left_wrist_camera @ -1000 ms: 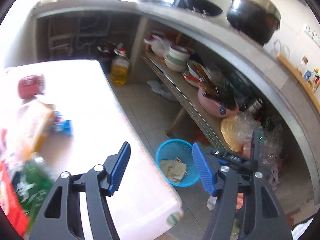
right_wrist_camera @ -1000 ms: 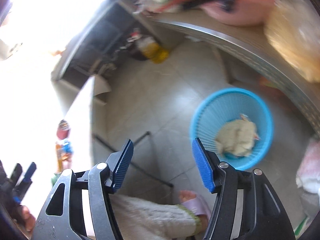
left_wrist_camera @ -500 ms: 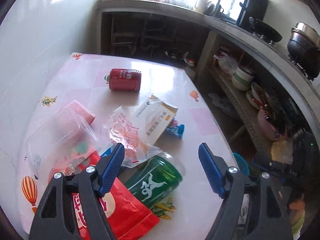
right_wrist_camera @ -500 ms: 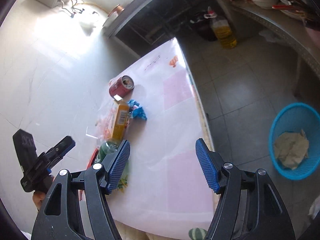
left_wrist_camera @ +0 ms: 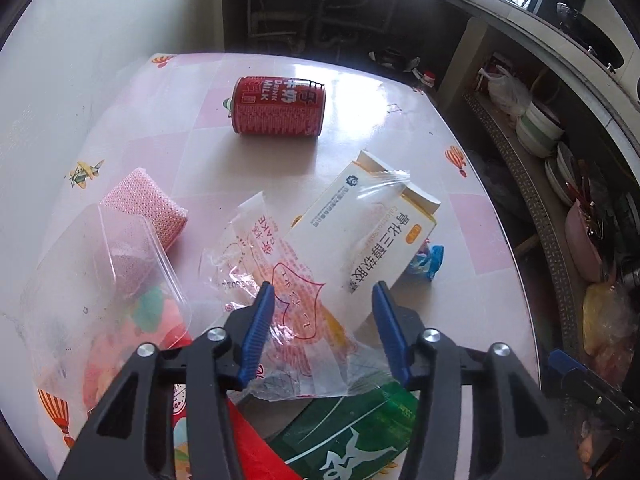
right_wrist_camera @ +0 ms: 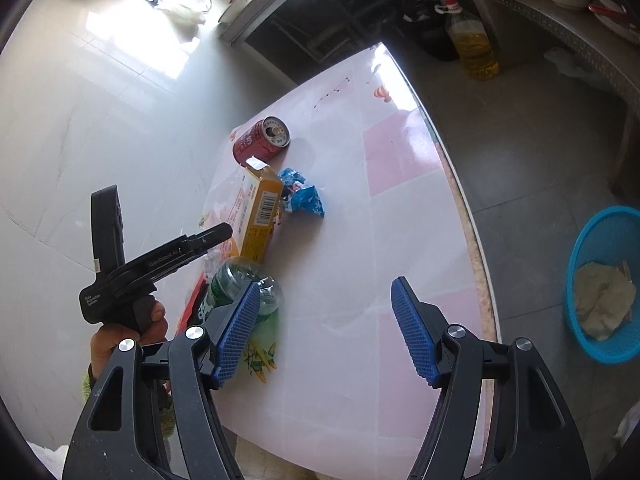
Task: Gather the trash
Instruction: 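Move both tools back over the table toward the remaining trash, then grasp the plastic bag with the left gripper while the right grasps the yellow box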
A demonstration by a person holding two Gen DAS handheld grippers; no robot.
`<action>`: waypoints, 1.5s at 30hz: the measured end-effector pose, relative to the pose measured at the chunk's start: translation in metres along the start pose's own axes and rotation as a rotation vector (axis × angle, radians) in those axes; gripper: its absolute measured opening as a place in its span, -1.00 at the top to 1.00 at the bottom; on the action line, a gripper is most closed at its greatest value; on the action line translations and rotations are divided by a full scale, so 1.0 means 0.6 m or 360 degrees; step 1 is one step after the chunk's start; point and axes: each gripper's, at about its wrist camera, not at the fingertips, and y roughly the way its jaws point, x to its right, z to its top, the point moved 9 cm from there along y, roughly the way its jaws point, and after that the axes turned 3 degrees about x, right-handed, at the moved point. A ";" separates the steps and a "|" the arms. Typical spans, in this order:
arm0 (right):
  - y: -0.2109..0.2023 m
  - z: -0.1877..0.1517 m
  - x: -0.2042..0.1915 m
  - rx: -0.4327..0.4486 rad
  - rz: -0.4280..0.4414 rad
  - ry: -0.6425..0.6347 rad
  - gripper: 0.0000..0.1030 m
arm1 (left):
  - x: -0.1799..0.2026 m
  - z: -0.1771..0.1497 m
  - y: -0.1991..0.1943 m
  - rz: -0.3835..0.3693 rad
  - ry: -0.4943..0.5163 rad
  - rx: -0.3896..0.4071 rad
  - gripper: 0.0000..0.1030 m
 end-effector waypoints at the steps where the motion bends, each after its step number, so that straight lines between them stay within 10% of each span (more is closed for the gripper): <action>1: 0.002 0.000 -0.001 -0.0001 -0.0003 0.0001 -0.26 | -0.002 0.000 0.001 0.0008 0.0003 0.0001 0.30; 8: 0.002 0.000 -0.001 -0.0011 -0.0007 0.0002 -0.26 | -0.020 0.007 -0.017 0.0025 -0.0023 0.0082 0.88; 24: 0.058 0.035 -0.072 -0.0109 0.0286 0.0114 -0.35 | -0.052 0.027 -0.140 -0.0072 -0.0140 0.0478 0.92; 37: 0.239 0.049 -0.115 -0.0296 0.0296 0.0335 -0.35 | -0.057 0.025 -0.163 -0.0155 -0.0181 0.0537 0.92; 45: 0.266 0.047 -0.124 -0.0314 0.0325 0.0376 0.02 | -0.066 0.025 -0.159 -0.0180 -0.0197 0.0533 0.92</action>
